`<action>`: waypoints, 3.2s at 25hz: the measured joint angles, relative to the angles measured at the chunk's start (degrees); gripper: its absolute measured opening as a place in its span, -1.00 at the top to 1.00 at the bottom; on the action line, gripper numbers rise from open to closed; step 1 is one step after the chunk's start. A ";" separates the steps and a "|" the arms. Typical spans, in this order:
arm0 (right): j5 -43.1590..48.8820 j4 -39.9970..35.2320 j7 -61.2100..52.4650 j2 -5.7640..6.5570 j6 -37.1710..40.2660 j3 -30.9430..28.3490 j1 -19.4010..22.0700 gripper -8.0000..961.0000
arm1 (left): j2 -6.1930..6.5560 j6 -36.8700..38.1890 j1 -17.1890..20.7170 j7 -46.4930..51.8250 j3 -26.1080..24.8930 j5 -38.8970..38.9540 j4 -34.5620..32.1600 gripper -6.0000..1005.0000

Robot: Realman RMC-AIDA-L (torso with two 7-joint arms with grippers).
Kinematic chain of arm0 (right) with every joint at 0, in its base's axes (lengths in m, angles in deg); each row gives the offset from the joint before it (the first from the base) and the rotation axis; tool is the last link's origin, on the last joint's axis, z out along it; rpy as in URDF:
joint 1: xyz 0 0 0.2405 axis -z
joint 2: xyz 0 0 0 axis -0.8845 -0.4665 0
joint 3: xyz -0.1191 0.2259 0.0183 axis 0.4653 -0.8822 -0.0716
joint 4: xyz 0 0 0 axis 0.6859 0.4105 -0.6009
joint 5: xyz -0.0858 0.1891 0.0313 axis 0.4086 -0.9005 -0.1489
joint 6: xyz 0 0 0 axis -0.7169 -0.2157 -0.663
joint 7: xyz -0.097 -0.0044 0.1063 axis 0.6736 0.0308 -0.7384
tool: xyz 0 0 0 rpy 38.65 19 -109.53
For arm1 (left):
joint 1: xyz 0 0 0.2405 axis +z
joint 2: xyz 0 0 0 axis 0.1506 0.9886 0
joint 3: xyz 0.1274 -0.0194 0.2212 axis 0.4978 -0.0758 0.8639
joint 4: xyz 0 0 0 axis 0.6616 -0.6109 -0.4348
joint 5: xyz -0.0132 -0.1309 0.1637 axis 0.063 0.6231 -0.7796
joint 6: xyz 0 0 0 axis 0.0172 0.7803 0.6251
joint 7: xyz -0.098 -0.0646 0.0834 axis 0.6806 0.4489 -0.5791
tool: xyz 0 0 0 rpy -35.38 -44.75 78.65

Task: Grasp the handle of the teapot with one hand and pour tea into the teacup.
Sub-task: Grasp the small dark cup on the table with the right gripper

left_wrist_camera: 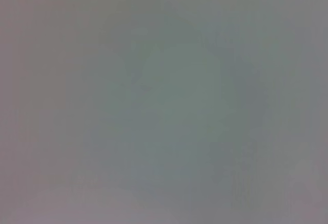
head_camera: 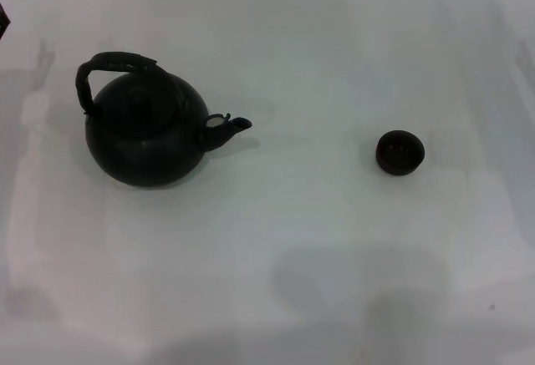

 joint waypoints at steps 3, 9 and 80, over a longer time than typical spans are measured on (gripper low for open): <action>-0.14 -0.05 0.00 0.00 0.32 -0.06 -0.23 -0.75 | -0.06 -0.07 -0.16 -0.01 -0.01 0.08 0.36 -0.72; 0.02 -0.11 0.00 0.00 0.51 -0.04 -0.48 -0.75 | -0.25 -0.68 -0.64 -0.31 0.02 0.03 0.54 -0.72; 2.78 -12.77 -18.22 0.51 -7.77 16.83 6.46 -0.76 | 0.16 4.45 8.17 14.26 0.00 -13.30 -9.25 -0.72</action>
